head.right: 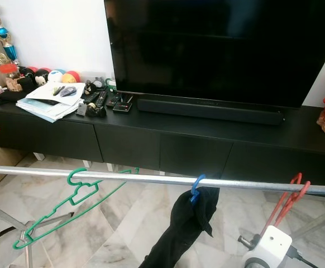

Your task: Hang hanger

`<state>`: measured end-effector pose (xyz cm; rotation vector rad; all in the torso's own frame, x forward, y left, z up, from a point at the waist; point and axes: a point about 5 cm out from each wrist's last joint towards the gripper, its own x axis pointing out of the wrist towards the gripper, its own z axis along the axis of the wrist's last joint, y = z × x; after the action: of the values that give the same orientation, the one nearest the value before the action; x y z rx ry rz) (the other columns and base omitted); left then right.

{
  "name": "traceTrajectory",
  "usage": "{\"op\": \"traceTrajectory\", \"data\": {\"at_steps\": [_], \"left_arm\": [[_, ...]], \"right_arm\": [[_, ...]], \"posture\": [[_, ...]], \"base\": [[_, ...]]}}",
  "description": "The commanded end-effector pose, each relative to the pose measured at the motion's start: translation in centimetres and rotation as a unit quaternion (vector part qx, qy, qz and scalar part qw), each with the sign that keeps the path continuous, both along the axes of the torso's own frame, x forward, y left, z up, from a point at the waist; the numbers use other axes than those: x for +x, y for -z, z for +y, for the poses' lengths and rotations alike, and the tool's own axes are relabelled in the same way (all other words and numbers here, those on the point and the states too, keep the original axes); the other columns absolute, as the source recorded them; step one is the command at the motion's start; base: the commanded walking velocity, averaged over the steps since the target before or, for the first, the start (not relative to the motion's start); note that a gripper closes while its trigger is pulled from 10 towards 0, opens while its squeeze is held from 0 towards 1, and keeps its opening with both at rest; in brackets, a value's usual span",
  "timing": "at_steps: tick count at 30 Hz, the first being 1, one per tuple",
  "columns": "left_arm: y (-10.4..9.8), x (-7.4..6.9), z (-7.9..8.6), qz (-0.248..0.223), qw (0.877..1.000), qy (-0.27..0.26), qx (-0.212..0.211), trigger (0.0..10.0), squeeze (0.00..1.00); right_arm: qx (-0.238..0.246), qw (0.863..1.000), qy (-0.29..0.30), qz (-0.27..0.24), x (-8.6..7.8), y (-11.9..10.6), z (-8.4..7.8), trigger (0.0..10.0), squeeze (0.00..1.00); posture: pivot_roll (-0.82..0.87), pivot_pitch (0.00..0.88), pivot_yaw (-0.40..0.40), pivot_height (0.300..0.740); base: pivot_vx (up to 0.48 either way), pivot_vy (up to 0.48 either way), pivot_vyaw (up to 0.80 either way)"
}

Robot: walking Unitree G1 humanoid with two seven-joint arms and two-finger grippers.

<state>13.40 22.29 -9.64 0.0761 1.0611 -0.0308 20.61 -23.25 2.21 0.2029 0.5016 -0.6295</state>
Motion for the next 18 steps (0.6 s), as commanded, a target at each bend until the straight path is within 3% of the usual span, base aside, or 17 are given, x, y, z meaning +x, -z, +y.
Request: {"op": "traceTrajectory", "data": {"at_steps": [1, 6, 18], "left_arm": [[0.2, -0.5, -0.1, 0.008, 1.0, 0.01, 0.006, 10.0, 0.0], [0.4, -0.9, -0.6, 0.012, 1.0, 0.011, 0.004, 10.0, 0.0], [0.3, -1.1, 0.2, 0.015, 1.0, 0.012, 0.009, 10.0, 0.0]], "right_arm": [[0.005, 1.0, 0.004, -0.001, -0.1, 0.0, -0.1, 0.0, 0.0], [0.003, 1.0, 0.005, -0.001, -0.3, -0.2, -0.1, 0.0, 0.0], [-0.007, 1.0, 0.005, 0.02, -3.1, -0.2, -0.1, 0.0, 0.0]], "posture": [[0.02, 0.0, 0.0, 0.74], [0.02, 0.0, -0.001, 0.74], [0.0, 0.0, -0.008, 0.74]], "base": [[0.0, 0.0, 0.0], [0.0, 0.0, 0.0], [0.0, 0.0, 0.0]]}}
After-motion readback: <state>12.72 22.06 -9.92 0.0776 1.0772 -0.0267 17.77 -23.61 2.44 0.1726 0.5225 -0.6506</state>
